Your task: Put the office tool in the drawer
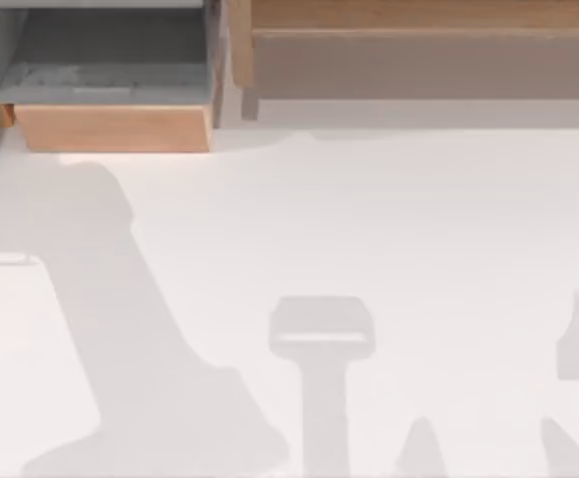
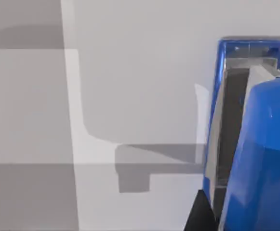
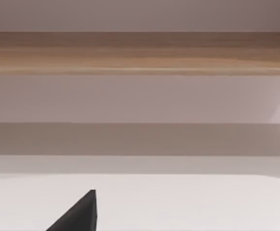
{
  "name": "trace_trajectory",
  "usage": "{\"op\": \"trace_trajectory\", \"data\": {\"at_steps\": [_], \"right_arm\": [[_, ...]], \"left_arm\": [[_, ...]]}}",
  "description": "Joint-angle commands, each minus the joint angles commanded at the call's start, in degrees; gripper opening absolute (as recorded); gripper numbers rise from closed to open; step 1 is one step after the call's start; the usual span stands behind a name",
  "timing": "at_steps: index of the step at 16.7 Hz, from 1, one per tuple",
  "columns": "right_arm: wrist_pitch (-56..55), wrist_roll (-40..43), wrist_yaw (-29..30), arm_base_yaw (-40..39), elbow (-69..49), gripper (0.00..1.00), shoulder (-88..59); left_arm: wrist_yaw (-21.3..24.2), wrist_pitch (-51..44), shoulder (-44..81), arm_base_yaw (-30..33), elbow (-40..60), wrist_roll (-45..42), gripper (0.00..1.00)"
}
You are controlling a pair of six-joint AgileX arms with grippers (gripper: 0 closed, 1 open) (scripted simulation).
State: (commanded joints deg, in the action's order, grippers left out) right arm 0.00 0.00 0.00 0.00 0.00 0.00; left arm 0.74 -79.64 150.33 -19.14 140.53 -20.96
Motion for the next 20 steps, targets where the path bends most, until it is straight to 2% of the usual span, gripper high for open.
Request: {"op": "trace_trajectory", "data": {"at_steps": [6, 16, 20], "right_arm": [[0.0, 0.0, 0.0, 0.0, 0.0, 1.0, 0.0], [0.0, 0.0, 0.0, 0.0, 0.0, 1.0, 0.0], [0.0, 0.0, 0.0, 0.0, 0.0, 1.0, 0.0]], "left_arm": [[0.0, 0.0, 0.0, 0.0, 0.0, 0.0, 0.98], [0.0, 0.0, 0.0, 0.0, 0.0, 0.0, 1.0], [0.7, 2.9, -4.0, -0.5, -4.0, -3.6, 1.0]]}}
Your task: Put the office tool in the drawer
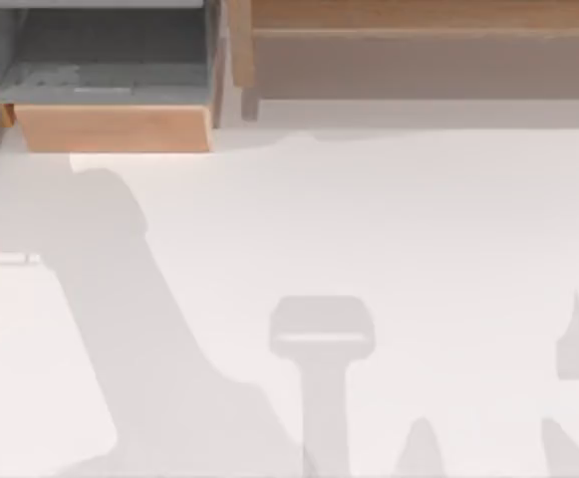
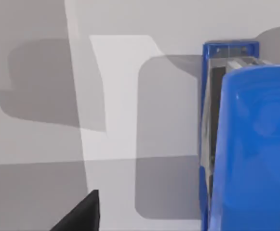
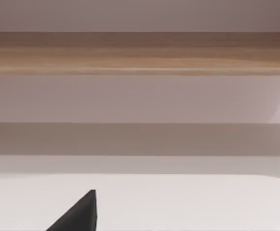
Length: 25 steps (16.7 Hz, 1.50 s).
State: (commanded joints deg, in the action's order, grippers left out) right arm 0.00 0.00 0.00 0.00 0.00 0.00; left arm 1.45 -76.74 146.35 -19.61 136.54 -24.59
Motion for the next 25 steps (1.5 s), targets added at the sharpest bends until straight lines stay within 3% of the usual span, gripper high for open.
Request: {"op": "trace_trajectory", "data": {"at_steps": [5, 9, 19, 25], "right_arm": [[0.0, 0.0, 0.0, 0.0, 0.0, 1.0, 0.0], [0.0, 0.0, 0.0, 0.0, 0.0, 1.0, 0.0], [0.0, 0.0, 0.0, 0.0, 0.0, 1.0, 0.0], [0.0, 0.0, 0.0, 0.0, 0.0, 1.0, 0.0]], "left_arm": [[3.2, 12.4, -11.8, -1.3, -12.1, -11.4, 1.0], [6.8, 29.9, -22.1, -6.0, -25.4, -23.4, 1.0], [18.8, 91.4, -38.2, -25.3, -65.5, -51.6, 1.0], [28.5, 128.0, -36.5, -29.1, -90.8, -61.9, 1.0]]}}
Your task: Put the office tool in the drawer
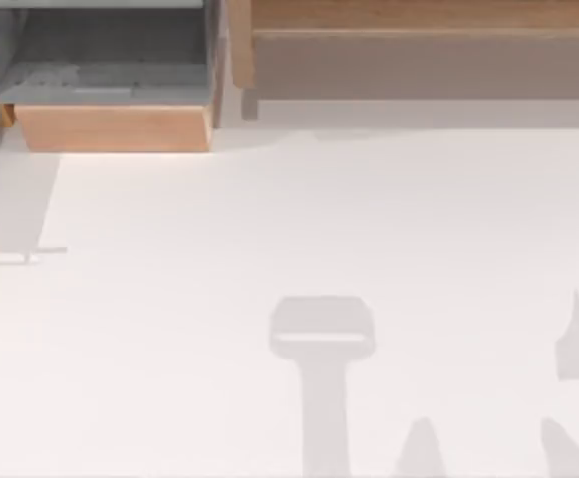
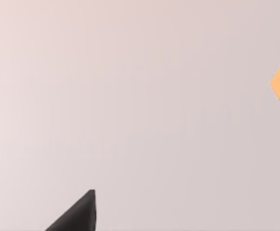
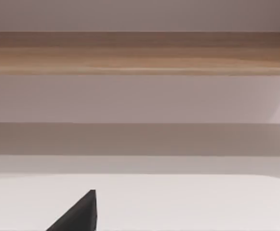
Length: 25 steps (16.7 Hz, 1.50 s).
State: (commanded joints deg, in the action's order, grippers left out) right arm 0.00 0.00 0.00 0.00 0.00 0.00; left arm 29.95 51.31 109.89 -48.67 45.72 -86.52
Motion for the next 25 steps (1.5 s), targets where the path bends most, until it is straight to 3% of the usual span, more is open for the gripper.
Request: {"op": "trace_trajectory", "data": {"at_steps": [5, 9, 17, 25], "right_arm": [[0.0, 0.0, 0.0, 0.0, 0.0, 1.0, 0.0], [0.0, 0.0, 0.0, 0.0, 0.0, 1.0, 0.0], [0.0, 0.0, 0.0, 0.0, 0.0, 1.0, 0.0], [0.0, 0.0, 0.0, 0.0, 0.0, 1.0, 0.0]], "left_arm": [[8.3, 24.3, 2.8, 3.3, -14.4, -3.7, 1.0], [12.8, 35.1, 4.0, 6.7, -19.8, -4.6, 1.0], [13.5, 36.7, 4.2, 7.4, -20.3, -4.6, 1.0], [10.3, 34.3, 6.0, 10.9, -16.2, -4.6, 1.0]]}}
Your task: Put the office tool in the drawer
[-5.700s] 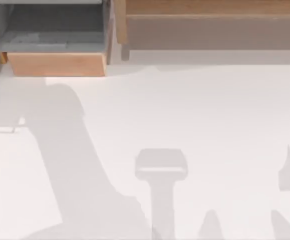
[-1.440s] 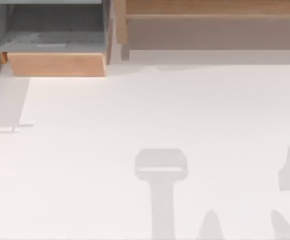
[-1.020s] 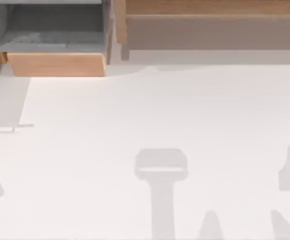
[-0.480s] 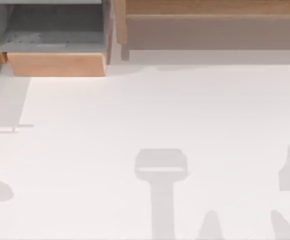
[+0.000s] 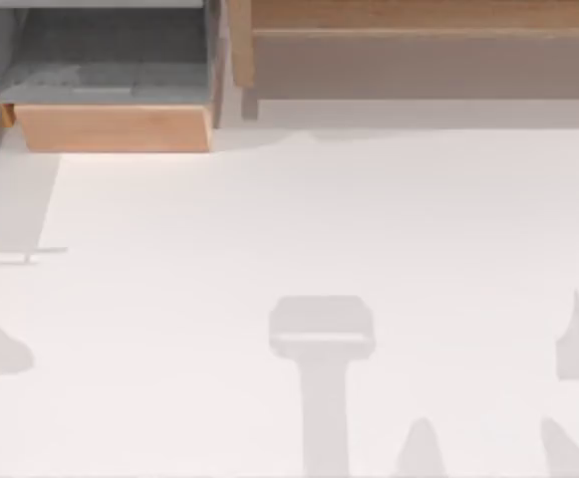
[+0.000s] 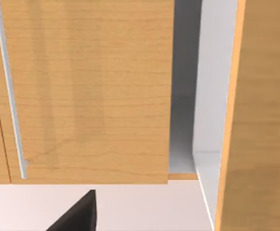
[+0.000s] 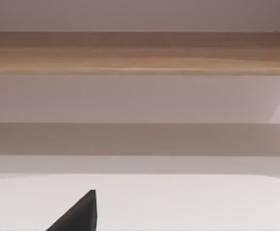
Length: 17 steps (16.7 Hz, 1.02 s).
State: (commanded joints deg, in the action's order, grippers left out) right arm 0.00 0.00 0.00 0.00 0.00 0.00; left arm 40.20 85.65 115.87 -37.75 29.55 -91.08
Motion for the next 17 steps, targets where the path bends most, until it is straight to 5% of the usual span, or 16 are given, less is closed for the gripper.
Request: {"op": "trace_trajectory", "data": {"at_steps": [1, 14, 17], "right_arm": [[0.0, 0.0, 0.0, 0.0, 0.0, 1.0, 0.0], [0.0, 0.0, 0.0, 0.0, 0.0, 1.0, 0.0], [0.0, 0.0, 0.0, 0.0, 0.0, 1.0, 0.0]], "left_arm": [[0.0, 0.0, 0.0, 0.0, 0.0, 0.0, 1.0], [0.0, 0.0, 0.0, 0.0, 0.0, 0.0, 0.02], [0.0, 0.0, 0.0, 0.0, 0.0, 0.0, 0.0]]}}
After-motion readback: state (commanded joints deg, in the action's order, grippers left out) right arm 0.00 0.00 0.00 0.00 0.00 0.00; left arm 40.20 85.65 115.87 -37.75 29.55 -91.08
